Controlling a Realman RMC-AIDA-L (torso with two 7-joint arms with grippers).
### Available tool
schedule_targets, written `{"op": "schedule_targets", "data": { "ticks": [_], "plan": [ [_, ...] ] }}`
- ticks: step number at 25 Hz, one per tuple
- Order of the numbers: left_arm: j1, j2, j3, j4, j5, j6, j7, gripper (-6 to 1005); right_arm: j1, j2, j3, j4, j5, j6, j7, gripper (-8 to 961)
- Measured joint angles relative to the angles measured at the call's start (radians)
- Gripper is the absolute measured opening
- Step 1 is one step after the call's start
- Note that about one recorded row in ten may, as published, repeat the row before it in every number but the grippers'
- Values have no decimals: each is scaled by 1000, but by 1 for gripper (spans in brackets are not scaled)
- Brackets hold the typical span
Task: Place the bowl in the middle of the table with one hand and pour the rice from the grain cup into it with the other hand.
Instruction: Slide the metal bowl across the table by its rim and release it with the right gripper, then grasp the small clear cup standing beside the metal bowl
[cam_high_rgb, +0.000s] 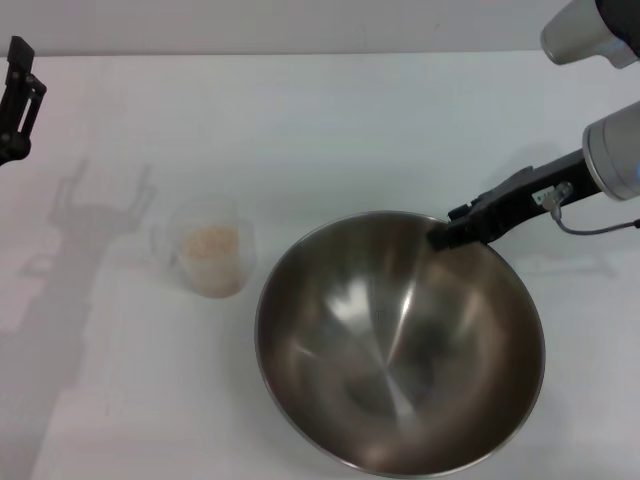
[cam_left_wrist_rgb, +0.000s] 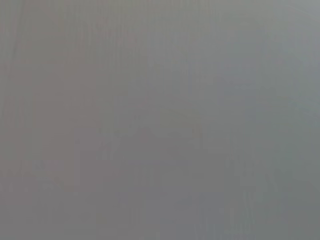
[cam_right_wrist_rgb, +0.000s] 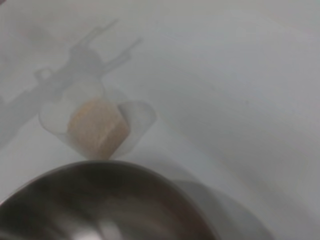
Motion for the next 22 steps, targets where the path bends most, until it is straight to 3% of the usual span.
{"op": "schedule_targets", "data": {
  "ticks": [5, 13, 16, 19, 20, 22],
  "plan": [
    [10, 0, 0, -1, 0, 20, -2, 797, 7, 0, 0, -58, 0, 14, 1, 437],
    [22, 0, 0, -1, -3, 44, -2, 797, 8, 1, 7, -180, 0, -73, -16, 432],
    [24, 0, 0, -2, -1, 51, -2, 797, 1, 2, 6, -207, 0, -193, -60, 432],
    [23, 0, 0, -1, 0, 51, -2, 797, -15, 5, -13, -214, 1, -402, -98, 432],
    [22, 0, 0, -1, 0, 51, -2, 797, -15, 5, -13, -214, 1, -402, -98, 432],
    [17, 0, 1, -4, 0, 48, -2, 797, -48, 7, -73, -204, 1, -627, -118, 432]
  ]
}}
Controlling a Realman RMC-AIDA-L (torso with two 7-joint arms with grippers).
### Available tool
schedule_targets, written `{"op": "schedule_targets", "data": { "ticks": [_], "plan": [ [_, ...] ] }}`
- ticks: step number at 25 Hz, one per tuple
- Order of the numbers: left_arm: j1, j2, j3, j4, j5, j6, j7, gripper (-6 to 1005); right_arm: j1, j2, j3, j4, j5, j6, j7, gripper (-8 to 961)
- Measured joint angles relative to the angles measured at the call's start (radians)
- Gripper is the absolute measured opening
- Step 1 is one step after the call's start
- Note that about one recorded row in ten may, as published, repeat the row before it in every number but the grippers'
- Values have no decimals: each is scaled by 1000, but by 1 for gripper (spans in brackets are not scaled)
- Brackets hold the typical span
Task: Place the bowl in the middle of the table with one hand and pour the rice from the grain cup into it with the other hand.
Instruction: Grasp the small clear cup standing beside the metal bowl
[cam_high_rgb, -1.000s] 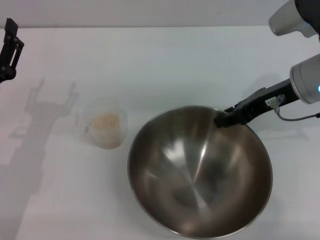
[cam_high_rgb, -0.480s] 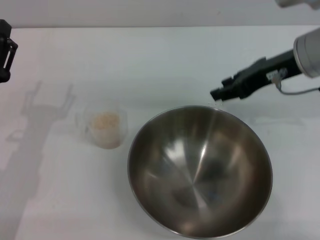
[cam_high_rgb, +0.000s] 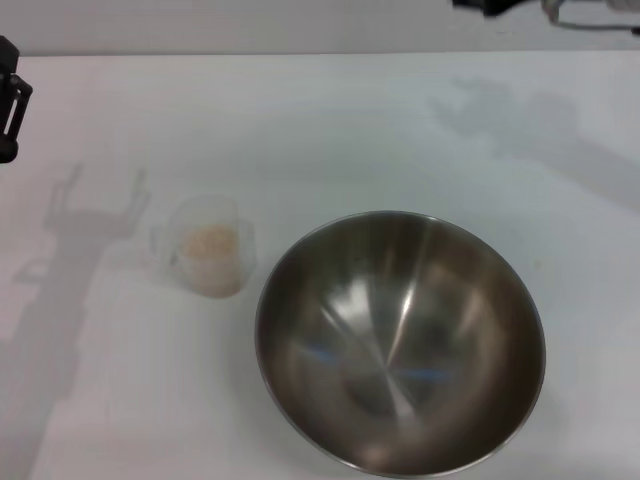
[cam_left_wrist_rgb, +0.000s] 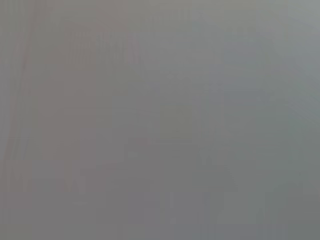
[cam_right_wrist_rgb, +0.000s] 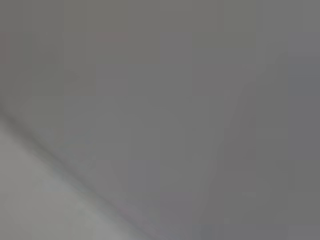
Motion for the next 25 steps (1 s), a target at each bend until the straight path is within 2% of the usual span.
{"op": "schedule_targets", "data": {
  "ticks": [1, 4, 5, 6, 8, 9, 10, 11, 12, 14, 15, 16, 18, 19, 20, 21, 22, 23, 24, 25],
  "plan": [
    [0, 0, 0, 0, 0, 0, 0, 797, 0, 0, 0, 0, 0, 0, 0, 432],
    [-3, 0, 2, -6, -1, -3, 0, 797, -49, 1, -92, 12, 0, -267, -27, 432],
    [-5, 0, 2, -7, -4, -6, 0, 797, -88, 2, -165, 24, 0, -454, -55, 432],
    [-5, 0, 2, -7, -4, -6, 0, 797, -88, 2, -165, 24, 0, -454, -55, 432],
    [-7, 0, 2, -7, -6, -9, 0, 797, -129, 3, -250, 43, 0, -653, -83, 432],
    [-8, 0, 2, -7, -7, -11, 0, 797, -148, 3, -303, 63, 0, -775, -94, 432],
    [-9, 0, 2, -8, -7, -13, 0, 797, -178, 4, -405, 118, 0, -1017, -108, 432],
    [-11, 0, 2, -8, -7, -18, 0, 797, -185, 4, -448, 154, 0, -1142, -108, 432],
    [-11, 0, 2, -8, -7, -18, 0, 797, -185, 4, -448, 154, 0, -1142, -108, 432],
    [-14, 0, 0, -8, -8, -32, 0, 797, -188, 4, -538, 246, 0, -1420, -85, 432],
    [-15, 0, -1, -8, -8, -37, 0, 797, -166, 3, -622, 378, 0, -1678, 3, 432],
    [-16, 0, -1, -8, -8, -39, 0, 797, -166, 3, -622, 378, 0, -1678, 3, 432],
    [-17, 0, -1, -8, -8, -40, 0, 797, -142, 1, -668, 482, -1, -1855, 118, 432],
    [-18, 0, 0, -8, -8, -40, 0, 797, -126, -1, -689, 559, -2, -1955, 215, 432],
    [-19, 0, 0, -8, -7, -40, 0, 797, -105, -4, -699, 681, -12, -2076, 402, 432],
    [-20, 0, 0, -7, -7, -40, 0, 797, -105, -4, -699, 681, -12, -2076, 402, 432],
    [-20, 0, 1, -7, -4, -40, 0, 797, -89, -7, -685, 795, -37, -2155, 601, 432],
    [-18, 0, 5, -6, -1, -40, 0, 797, -81, -10, -673, 853, -52, -2190, 711, 432],
    [-18, 0, 5, -6, -1, -40, 0, 797, -81, -10, -673, 853, -52, -2190, 711, 432],
    [-10, 0, 17, -6, -1, -40, 0, 797, -64, -17, -641, 966, -86, -2243, 907, 432]
  ]
}}
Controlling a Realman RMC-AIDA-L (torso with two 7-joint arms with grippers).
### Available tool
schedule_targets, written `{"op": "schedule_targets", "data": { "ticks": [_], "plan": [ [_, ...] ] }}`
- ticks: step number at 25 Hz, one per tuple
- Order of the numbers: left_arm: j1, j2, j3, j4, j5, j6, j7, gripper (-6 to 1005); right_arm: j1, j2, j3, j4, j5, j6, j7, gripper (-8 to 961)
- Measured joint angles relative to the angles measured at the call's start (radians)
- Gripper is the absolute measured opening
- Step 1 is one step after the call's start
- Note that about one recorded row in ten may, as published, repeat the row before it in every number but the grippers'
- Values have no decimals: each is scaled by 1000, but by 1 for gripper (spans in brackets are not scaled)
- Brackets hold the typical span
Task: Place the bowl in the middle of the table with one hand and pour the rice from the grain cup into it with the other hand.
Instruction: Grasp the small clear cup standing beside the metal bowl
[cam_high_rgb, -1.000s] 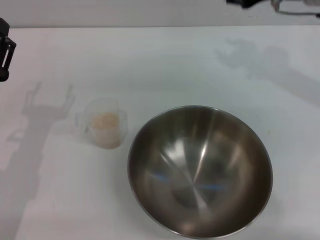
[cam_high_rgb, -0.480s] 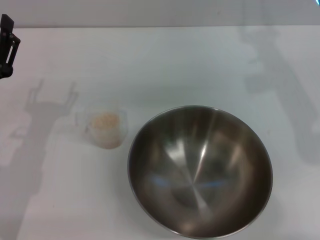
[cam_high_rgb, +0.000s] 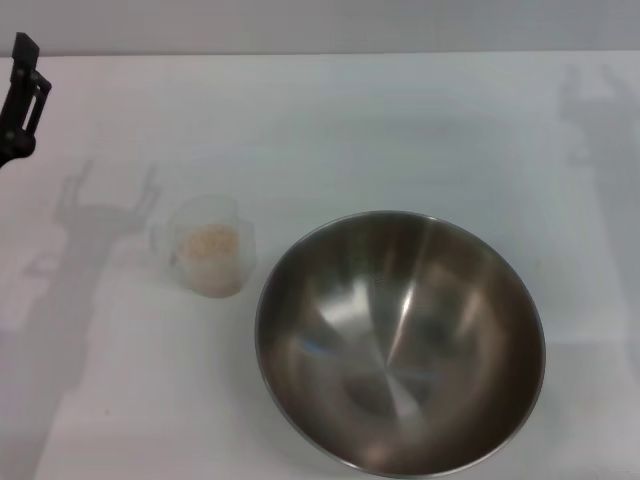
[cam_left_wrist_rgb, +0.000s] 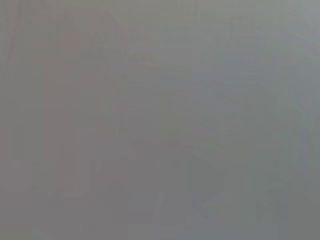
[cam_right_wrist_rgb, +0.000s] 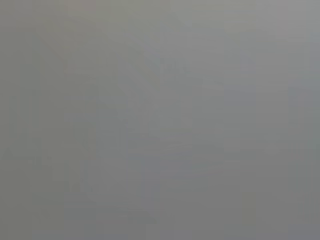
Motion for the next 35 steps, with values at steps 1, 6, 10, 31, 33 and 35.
{"op": "schedule_targets", "data": {
  "ticks": [1, 6, 10, 31, 33, 35],
  "plan": [
    [0, 0, 0, 0, 0, 0, 0, 797, 10, -5, 19, 57, -18, -21, 89, 432],
    [49, 1, 84, -2, 1, 23, 1, 797, 37, -25, 53, 226, -66, -74, 317, 432],
    [89, 1, 142, -2, 1, 28, 8, 797, 40, -30, 49, 298, -70, -87, 331, 432],
    [148, 0, 316, 19, 2, -136, 12, 797, 47, -32, 45, 329, -77, -69, 304, 431],
    [149, 0, 318, 19, 1, -155, 12, 797, 47, -33, 48, 329, -89, -71, 297, 431],
    [150, 0, 329, 19, 1, -181, 12, 797, 47, -35, 51, 329, -94, -72, 291, 431]
  ]
}}
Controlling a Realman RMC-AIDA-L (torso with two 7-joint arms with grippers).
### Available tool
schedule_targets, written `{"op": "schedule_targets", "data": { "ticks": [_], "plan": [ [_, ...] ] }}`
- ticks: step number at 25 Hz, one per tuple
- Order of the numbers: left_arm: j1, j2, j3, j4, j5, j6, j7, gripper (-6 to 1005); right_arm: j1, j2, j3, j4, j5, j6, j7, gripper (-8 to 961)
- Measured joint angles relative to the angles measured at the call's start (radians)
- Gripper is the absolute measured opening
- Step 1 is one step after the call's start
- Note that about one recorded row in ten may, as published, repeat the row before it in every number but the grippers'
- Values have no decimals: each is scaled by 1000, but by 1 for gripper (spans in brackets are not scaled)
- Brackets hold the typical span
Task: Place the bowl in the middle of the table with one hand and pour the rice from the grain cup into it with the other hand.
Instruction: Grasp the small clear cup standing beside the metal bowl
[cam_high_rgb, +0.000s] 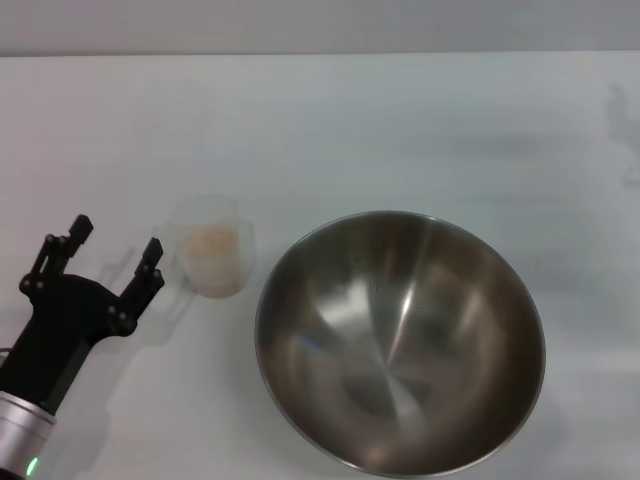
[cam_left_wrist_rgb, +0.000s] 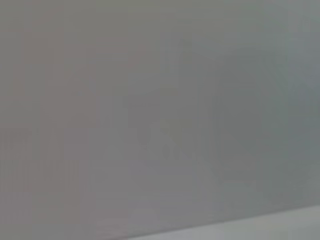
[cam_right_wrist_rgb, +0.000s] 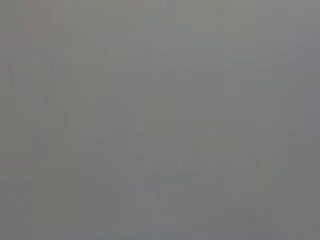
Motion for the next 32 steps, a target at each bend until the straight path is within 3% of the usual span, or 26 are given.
{"op": "schedule_targets", "data": {
  "ticks": [32],
  "plan": [
    [-93, 2, -10, 28, -8, -171, 0, 797, 0, -1, 0, 0, 2, 7, -1, 431]
  ]
}}
